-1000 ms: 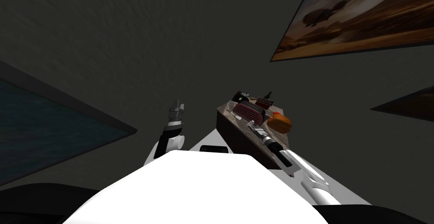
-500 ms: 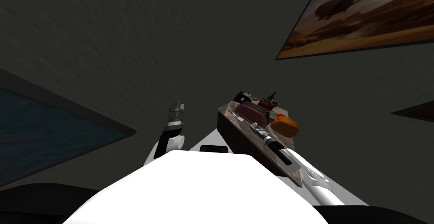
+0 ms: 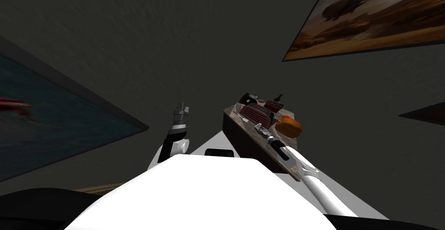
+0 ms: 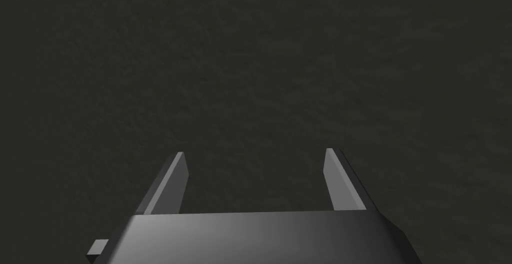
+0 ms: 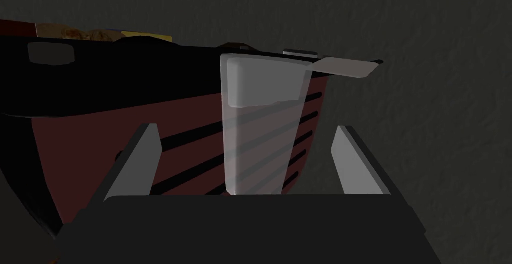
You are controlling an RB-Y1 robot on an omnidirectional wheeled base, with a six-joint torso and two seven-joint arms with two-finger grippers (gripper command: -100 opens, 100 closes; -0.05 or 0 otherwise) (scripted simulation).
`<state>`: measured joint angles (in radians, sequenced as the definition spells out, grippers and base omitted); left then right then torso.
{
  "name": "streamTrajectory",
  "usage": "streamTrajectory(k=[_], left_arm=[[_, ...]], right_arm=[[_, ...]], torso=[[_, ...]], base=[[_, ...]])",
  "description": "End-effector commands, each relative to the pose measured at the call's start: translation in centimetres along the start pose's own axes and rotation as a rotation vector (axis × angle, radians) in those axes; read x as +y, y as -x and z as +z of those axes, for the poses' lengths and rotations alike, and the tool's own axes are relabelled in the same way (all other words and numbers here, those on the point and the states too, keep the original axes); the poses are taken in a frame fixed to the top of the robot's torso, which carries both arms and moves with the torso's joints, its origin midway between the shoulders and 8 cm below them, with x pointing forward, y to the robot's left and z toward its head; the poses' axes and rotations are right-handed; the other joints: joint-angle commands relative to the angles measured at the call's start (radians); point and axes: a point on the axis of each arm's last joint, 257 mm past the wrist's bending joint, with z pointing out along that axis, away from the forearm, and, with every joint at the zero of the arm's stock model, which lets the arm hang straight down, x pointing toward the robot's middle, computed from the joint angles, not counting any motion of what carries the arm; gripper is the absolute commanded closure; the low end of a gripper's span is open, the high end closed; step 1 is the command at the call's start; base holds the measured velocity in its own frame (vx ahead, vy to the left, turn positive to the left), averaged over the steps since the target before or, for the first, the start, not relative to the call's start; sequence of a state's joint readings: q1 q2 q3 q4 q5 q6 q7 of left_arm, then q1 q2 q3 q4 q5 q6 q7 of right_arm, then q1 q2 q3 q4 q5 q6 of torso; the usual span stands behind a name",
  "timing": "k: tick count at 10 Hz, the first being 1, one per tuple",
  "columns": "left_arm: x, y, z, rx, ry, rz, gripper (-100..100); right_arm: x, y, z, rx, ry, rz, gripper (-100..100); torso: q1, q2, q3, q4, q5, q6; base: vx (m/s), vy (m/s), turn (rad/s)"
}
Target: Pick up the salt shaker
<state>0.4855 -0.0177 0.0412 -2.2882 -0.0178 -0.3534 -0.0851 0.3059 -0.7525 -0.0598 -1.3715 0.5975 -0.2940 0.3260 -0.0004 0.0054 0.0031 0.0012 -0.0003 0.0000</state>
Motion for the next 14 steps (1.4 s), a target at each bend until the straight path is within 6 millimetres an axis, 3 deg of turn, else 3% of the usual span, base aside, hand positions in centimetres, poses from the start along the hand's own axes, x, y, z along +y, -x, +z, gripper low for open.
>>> streamTrajectory(k=[1,2,3,5,6,8,9,11,12,14], left_arm=[[0.0,0.0,0.0,0.0,0.0,0.0,0],[0.0,0.0,0.0,0.0,0.0,0.0,0],[0.0,0.0,0.0,0.0,0.0,0.0,0],[0.0,0.0,0.0,0.0,0.0,0.0,0],[0.0,0.0,0.0,0.0,0.0,0.0,0],[0.0,0.0,0.0,0.0,0.0,0.0,0],[0.0,0.0,0.0,0.0,0.0,0.0,0],[0.0,0.0,0.0,0.0,0.0,0.0,0],[0.0,0.0,0.0,0.0,0.0,0.0,0],[0.0,0.0,0.0,0.0,0.0,0.0,0]], right_arm=[[-0.4,0.1,1.2,0.0,-0.011,0.006,-100],[-0.5,0.9,1.8,-0.013,-0.011,0.005,-100],[-0.4,-0.1,2.7,0.009,-0.02,0.011,-100],[-0.5,1.3,3.8,-0.013,-0.022,0.01,-100],[-0.3,0.2,4.6,0.013,-0.029,0.015,-100],[-0.5,1.8,5.8,-0.012,-0.031,0.015,-100],[-0.1,0.9,6.7,0.011,-0.035,0.018,-100],[-0.3,2.5,7.9,-0.012,-0.039,0.019,-100],[0.3,1.7,8.7,0.011,-0.04,0.02,-100],[0.1,3.3,9.9,-0.01,-0.044,0.021,-100]], torso=[[0.0,0.0,0.0,0.0,0.0,0.0],[-0.001,0.0,0.0,0.0,0.0,0.0],[0.0,-0.002,-0.001,0.0,0.0,0.001],[-0.001,-0.001,-0.001,0.0,0.0,0.0],[-0.001,-0.003,-0.002,-0.001,0.0,0.001],[-0.004,-0.002,-0.001,-0.001,-0.001,0.001],[-0.004,-0.005,-0.003,-0.001,-0.001,0.001],[-0.005,-0.004,-0.002,-0.001,-0.002,0.001],[-0.004,-0.006,-0.003,-0.001,-0.001,0.001],[-0.005,-0.003,-0.002,-0.001,-0.001,0.001]], base=[[-0.092,-0.029,0.032],[-0.04,-0.021,-0.01],[-0.077,-0.019,0.066],[-0.07,-0.019,0.015],[-0.103,-0.016,0.05],[-0.072,-0.026,0.02],[-0.074,-0.04,0.049],[-0.065,-0.019,0.023],[-0.101,-0.012,0.052],[-0.07,-0.016,0.017]])
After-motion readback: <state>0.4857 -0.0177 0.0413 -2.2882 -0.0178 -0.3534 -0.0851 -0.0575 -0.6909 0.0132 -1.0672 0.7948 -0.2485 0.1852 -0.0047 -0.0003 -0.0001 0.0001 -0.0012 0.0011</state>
